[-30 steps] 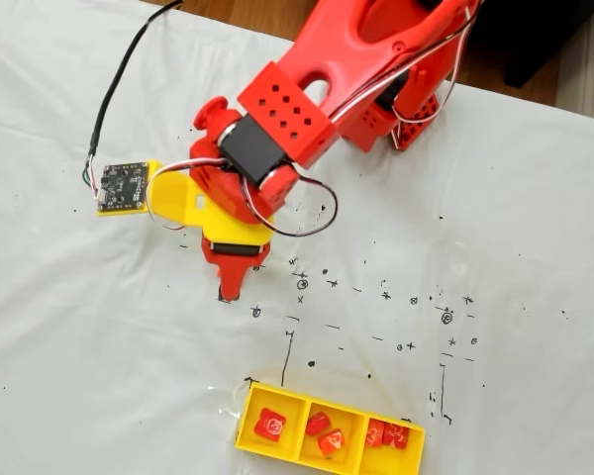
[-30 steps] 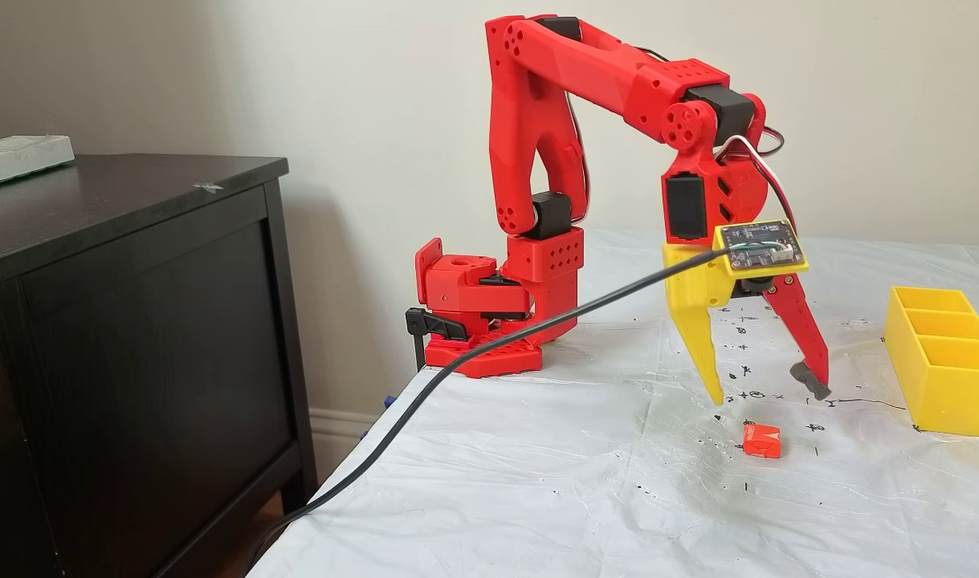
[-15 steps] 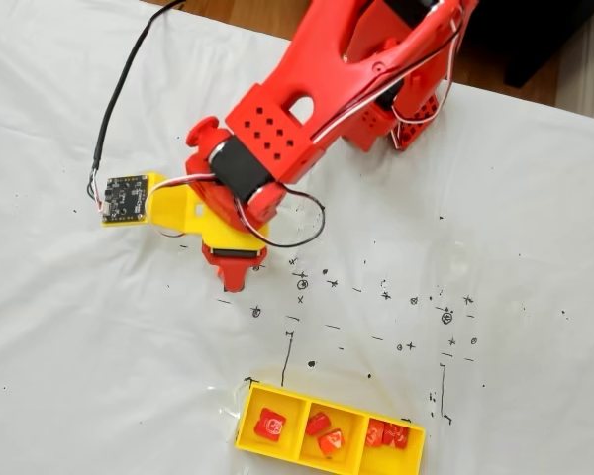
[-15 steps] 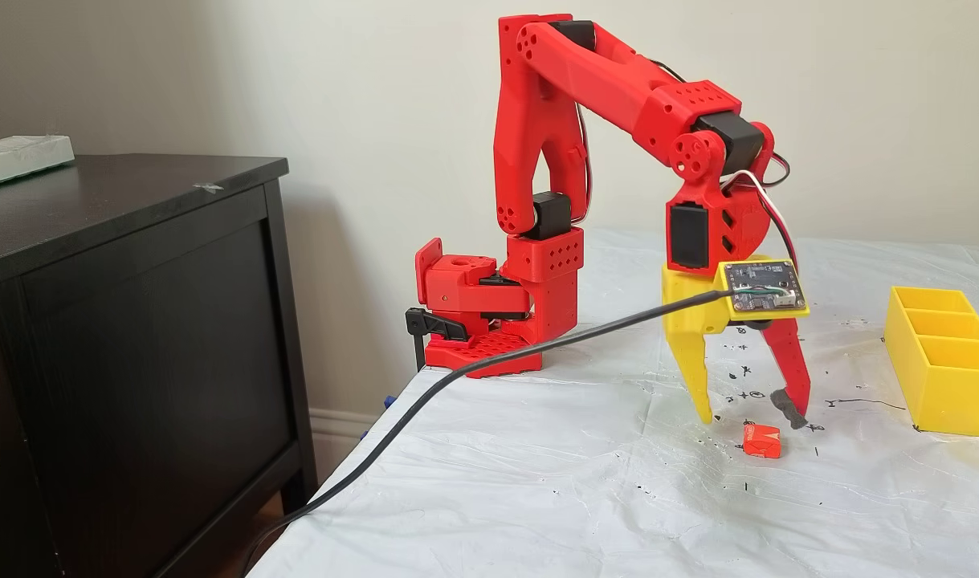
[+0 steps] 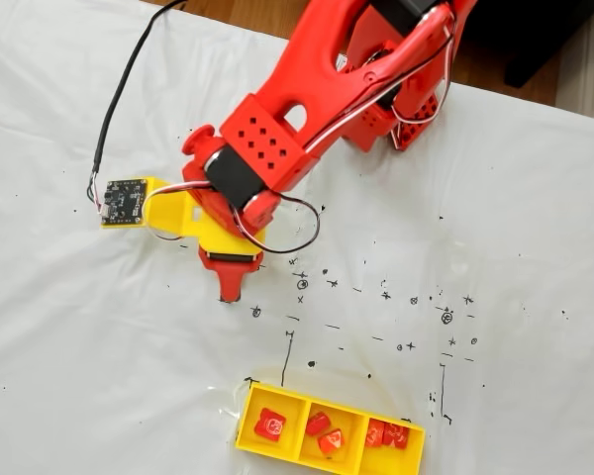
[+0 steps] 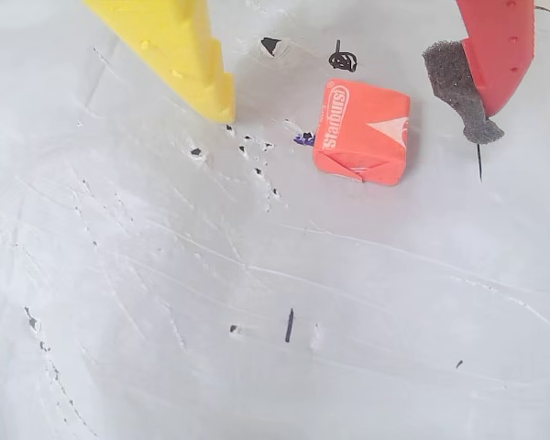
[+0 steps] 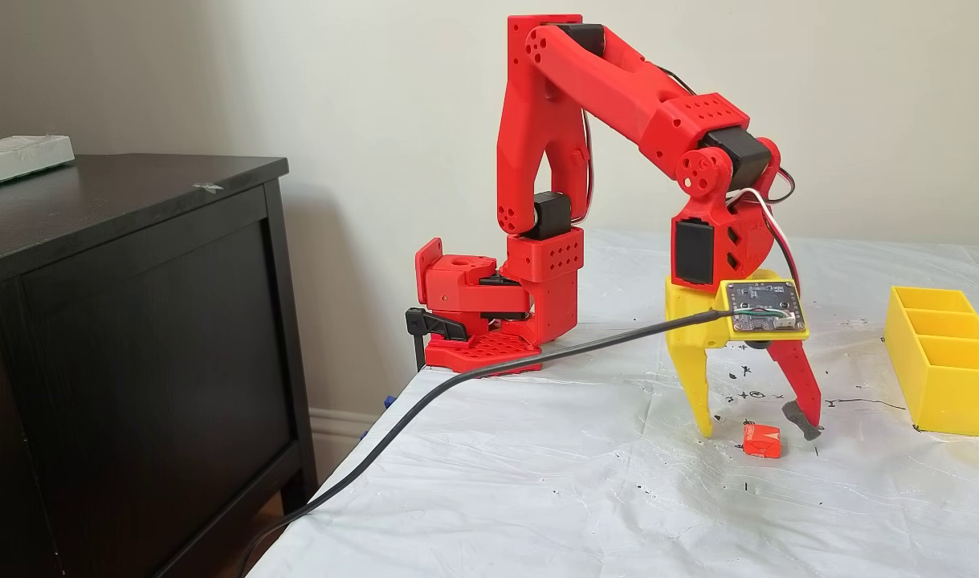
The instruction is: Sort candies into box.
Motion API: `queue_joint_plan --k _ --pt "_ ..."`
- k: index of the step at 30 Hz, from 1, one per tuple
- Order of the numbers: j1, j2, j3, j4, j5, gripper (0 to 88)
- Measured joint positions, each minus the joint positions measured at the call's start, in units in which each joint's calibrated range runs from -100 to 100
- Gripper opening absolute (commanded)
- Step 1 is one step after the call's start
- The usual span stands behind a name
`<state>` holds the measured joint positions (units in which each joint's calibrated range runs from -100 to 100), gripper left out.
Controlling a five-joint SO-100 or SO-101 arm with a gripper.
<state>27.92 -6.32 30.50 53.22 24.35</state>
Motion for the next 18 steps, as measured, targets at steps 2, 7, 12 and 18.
queue_joint_plan --k 2,7,12,18 --pt "0.0 0.1 -0.2 -0.7 0.0 32.4" --pt "-0.3 1.3 -0.3 -1.5 -0.2 32.5" --pt "-0.4 2.9 -1.6 -1.5 -0.2 31.9" --pt "-0.4 3.2 -1.9 -1.4 -0.2 13.7"
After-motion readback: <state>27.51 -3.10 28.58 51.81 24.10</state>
